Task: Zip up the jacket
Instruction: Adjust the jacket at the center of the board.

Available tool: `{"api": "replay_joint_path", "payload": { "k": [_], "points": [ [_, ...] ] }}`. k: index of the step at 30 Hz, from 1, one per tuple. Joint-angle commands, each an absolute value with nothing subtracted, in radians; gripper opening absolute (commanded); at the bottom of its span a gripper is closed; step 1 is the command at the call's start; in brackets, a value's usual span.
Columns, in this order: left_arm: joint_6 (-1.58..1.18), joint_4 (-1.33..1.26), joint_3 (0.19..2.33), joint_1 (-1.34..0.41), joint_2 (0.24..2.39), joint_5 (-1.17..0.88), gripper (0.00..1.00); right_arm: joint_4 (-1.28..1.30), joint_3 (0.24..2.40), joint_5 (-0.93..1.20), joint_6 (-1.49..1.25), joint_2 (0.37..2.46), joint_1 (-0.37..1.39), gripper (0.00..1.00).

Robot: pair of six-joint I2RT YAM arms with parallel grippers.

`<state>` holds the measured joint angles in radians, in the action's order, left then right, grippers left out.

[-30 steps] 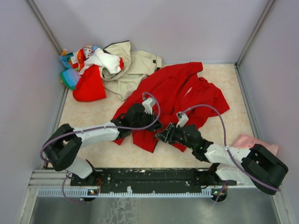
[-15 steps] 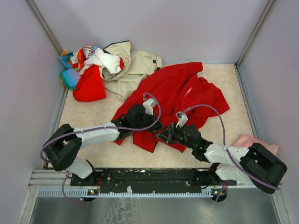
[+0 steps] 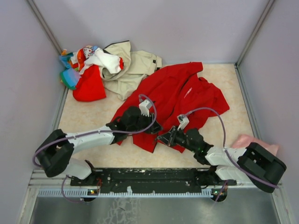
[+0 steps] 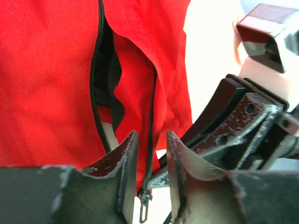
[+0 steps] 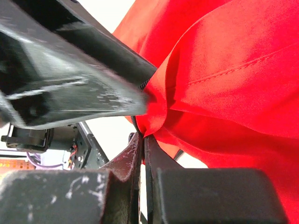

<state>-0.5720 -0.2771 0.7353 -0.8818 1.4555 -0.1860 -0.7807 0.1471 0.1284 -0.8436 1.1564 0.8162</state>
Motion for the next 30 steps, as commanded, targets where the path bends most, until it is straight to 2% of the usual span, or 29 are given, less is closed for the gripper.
{"api": "replay_joint_path", "payload": {
  "k": [1,9,13,21,30],
  "points": [
    [-0.567,-0.305,0.694,-0.887,1.362,-0.158,0.39,-0.906,0.116,0.093,-0.780,1.121,0.829,0.00],
    [-0.596,-0.247,0.588,-0.888,1.207,-0.183,0.52,-0.993,0.044,0.039,-0.746,1.037,0.828,0.00],
    [-0.623,-0.240,0.543,-0.887,1.168,-0.239,0.54,-1.008,0.029,0.017,-0.725,0.980,0.828,0.00],
    [-0.695,-0.342,0.480,-0.887,1.178,-0.347,0.54,-0.979,0.016,-0.009,-0.698,0.884,0.828,0.00],
    [-0.725,-0.457,0.486,-0.888,1.232,-0.417,0.51,-0.996,0.008,-0.005,-0.691,0.880,0.828,0.00]
  ]
}}
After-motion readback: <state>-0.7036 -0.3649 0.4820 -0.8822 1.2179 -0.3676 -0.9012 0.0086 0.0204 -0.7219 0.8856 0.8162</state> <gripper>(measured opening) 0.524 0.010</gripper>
